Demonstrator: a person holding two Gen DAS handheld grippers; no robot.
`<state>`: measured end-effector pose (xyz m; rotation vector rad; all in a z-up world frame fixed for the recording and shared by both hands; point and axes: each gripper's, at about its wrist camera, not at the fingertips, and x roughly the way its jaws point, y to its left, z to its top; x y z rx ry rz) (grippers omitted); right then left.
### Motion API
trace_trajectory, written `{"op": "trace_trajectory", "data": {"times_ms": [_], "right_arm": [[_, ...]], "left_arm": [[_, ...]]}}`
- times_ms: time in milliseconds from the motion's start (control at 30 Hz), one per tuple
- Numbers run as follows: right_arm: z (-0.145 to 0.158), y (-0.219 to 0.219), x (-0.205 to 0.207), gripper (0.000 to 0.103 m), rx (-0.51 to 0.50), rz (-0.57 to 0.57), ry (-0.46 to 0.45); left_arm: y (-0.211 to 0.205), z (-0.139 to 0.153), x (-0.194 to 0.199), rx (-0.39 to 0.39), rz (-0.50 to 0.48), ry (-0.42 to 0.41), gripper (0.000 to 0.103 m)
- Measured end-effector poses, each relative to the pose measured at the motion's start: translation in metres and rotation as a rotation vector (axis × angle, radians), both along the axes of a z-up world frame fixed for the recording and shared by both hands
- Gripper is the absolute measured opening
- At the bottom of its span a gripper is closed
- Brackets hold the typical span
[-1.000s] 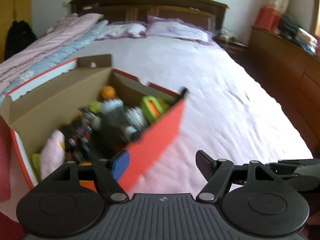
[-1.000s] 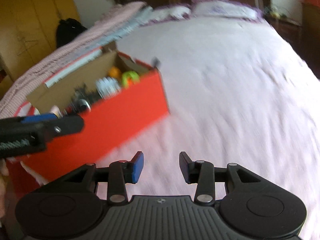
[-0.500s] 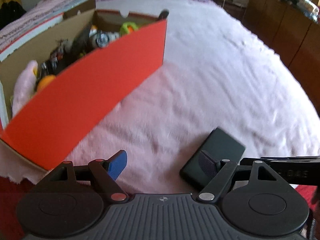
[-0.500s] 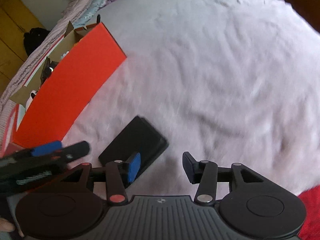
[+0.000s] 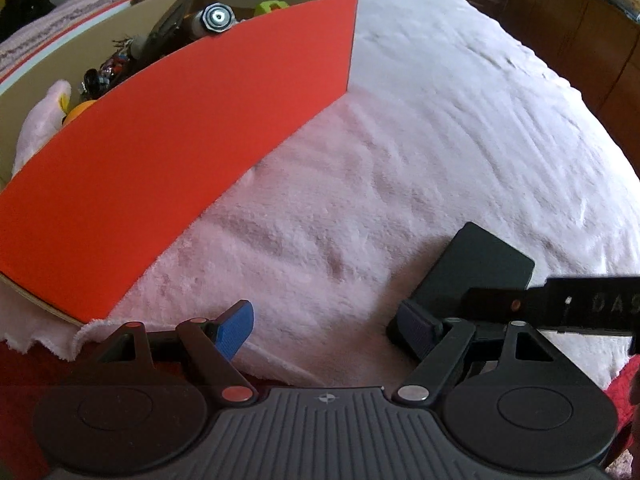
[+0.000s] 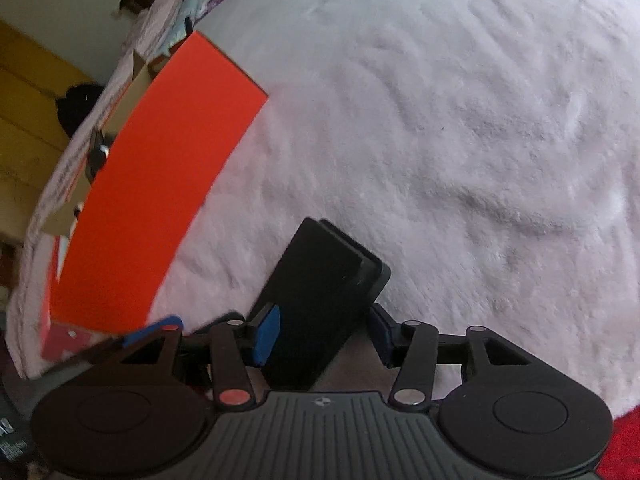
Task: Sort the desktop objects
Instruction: 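Grasp the black case on the bed with the right gripper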
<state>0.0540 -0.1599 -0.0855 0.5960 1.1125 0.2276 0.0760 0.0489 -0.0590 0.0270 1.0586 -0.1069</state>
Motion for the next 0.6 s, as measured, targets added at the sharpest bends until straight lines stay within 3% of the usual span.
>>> {"op": "trace_trajectory", "data": {"times_ms": [100, 267, 600], "right_arm": [[0.014, 0.004, -0.003, 0.039, -0.005, 0.02, -0.081], [0.023, 0.019, 0.001, 0.04, -0.069, 0.071, -0.125], [0.013, 0.041, 0.012, 0.037, -0.077, 0.102, -0.106]], "left_arm": [[0.003, -0.001, 0.001, 0.003, 0.01, 0.003, 0.079], [0.007, -0.003, 0.002, 0.005, 0.024, 0.008, 0.079], [0.007, -0.008, -0.001, 0.011, 0.016, 0.027, 0.079]]}}
